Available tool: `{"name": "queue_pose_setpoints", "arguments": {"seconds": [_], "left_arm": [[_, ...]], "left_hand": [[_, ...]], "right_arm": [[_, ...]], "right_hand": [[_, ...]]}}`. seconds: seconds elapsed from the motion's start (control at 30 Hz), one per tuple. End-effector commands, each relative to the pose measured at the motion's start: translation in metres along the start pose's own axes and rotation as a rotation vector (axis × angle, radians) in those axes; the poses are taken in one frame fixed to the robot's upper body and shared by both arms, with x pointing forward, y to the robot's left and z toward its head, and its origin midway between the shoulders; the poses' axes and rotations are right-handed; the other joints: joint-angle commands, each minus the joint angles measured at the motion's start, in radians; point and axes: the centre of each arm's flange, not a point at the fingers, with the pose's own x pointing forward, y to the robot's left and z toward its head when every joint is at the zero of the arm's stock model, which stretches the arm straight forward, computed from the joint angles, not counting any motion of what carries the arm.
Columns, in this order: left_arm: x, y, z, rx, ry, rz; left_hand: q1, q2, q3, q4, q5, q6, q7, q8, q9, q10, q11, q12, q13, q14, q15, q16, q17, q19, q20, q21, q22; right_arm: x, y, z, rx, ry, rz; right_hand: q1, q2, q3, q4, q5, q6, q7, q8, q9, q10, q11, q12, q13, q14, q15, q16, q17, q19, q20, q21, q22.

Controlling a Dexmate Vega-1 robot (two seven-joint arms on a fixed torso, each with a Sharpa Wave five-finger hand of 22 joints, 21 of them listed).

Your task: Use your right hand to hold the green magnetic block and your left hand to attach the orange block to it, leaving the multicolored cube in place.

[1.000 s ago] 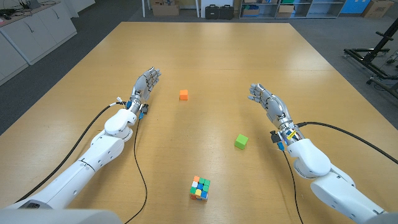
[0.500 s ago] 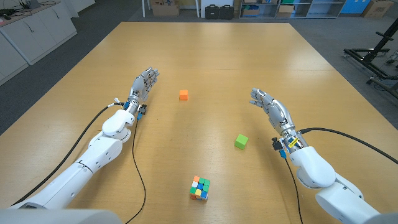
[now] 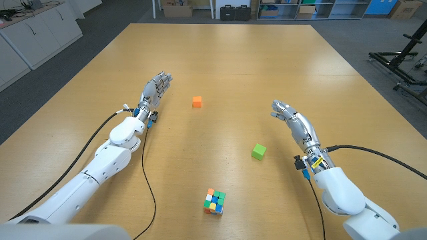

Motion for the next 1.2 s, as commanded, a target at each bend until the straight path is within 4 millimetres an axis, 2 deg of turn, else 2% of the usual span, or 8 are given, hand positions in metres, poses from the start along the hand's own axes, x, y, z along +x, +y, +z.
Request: {"name": "queue_pose_setpoints", "arguments": {"seconds": [0.03, 0.13, 0.47, 0.53, 0.97, 1.2], "left_arm": [[0.004, -0.009, 0.001, 0.011, 0.000, -0.014], [0.003, -0.011, 0.001, 0.009, 0.000, -0.013], [0.006, -0.018, 0.000, 0.013, 0.001, -0.018], [0.007, -0.021, -0.002, 0.011, 0.003, -0.025], [0.006, -0.030, -0.001, 0.024, 0.007, -0.033], [0.000, -0.029, -0.001, 0.023, 0.007, -0.026]], "left_hand": [[0.006, 0.007, 0.009, 0.000, 0.004, 0.018, 0.002, 0.010, 0.004, 0.015, 0.000, 0.008, 0.000, 0.015, -0.009, 0.001, -0.001, 0.008, -0.045, -0.001, 0.006], [0.006, 0.007, 0.009, 0.000, 0.004, 0.022, 0.003, 0.011, 0.004, 0.019, 0.001, 0.008, -0.001, 0.018, -0.010, 0.002, -0.001, 0.008, -0.045, -0.001, 0.006], [0.006, 0.008, 0.010, 0.000, 0.004, 0.032, 0.001, 0.013, 0.005, 0.021, -0.001, 0.008, -0.004, 0.019, -0.009, 0.001, -0.001, 0.010, -0.046, 0.000, 0.006], [0.007, 0.008, 0.010, 0.000, 0.004, 0.033, -0.001, 0.013, 0.005, 0.022, 0.000, 0.008, -0.005, 0.020, -0.010, 0.001, -0.001, 0.010, -0.046, -0.001, 0.006], [0.007, 0.009, 0.010, 0.000, 0.005, 0.038, -0.002, 0.014, 0.005, 0.025, -0.001, 0.008, -0.008, 0.023, -0.011, 0.001, -0.001, 0.011, -0.047, 0.000, 0.006], [0.007, 0.009, 0.011, 0.000, 0.005, 0.038, -0.003, 0.013, 0.005, 0.025, -0.001, 0.007, -0.010, 0.023, -0.011, 0.000, -0.001, 0.011, -0.046, -0.001, 0.006]], "right_arm": [[-0.019, -0.001, 0.003, -0.049, 0.006, -0.032], [-0.023, -0.002, 0.004, -0.063, 0.005, -0.038], [-0.033, -0.005, 0.009, -0.136, 0.038, -0.052], [-0.035, -0.005, 0.010, -0.154, 0.043, -0.056], [-0.040, -0.005, 0.017, -0.221, 0.062, -0.056], [-0.040, -0.005, 0.021, -0.264, 0.080, -0.056]], "right_hand": [[0.024, 0.002, 0.006, -0.012, 0.009, -0.005, -0.024, 0.001, 0.003, 0.000, -0.038, 0.001, 0.000, 0.018, -0.001, 0.006, 0.000, 0.016, 0.004, -0.002, 0.004], [0.031, 0.002, 0.007, -0.015, 0.009, -0.008, -0.037, -0.002, 0.003, 0.001, -0.053, 0.000, -0.001, 0.023, -0.003, 0.007, 0.000, 0.020, 0.004, -0.002, 0.004], [0.061, 0.000, 0.016, -0.031, 0.008, 0.004, -0.051, 0.003, 0.004, 0.018, -0.064, 0.006, -0.002, 0.027, -0.003, 0.006, -0.002, 0.022, 0.006, -0.005, 0.005], [0.085, -0.004, 0.022, -0.041, 0.007, 0.014, -0.060, 0.007, 0.005, 0.029, -0.071, 0.009, -0.003, 0.028, -0.004, 0.005, -0.004, 0.022, 0.007, -0.008, 0.005], [0.163, -0.003, 0.048, -0.057, 0.005, 0.026, -0.084, 0.011, 0.006, 0.045, -0.098, 0.014, -0.004, 0.034, -0.011, 0.002, -0.010, 0.023, 0.011, -0.015, 0.004], [0.186, -0.004, 0.055, -0.060, 0.005, 0.022, -0.087, 0.009, 0.007, 0.043, -0.098, 0.012, -0.004, 0.037, -0.014, 0.002, -0.011, 0.026, 0.009, -0.016, 0.004]]}}
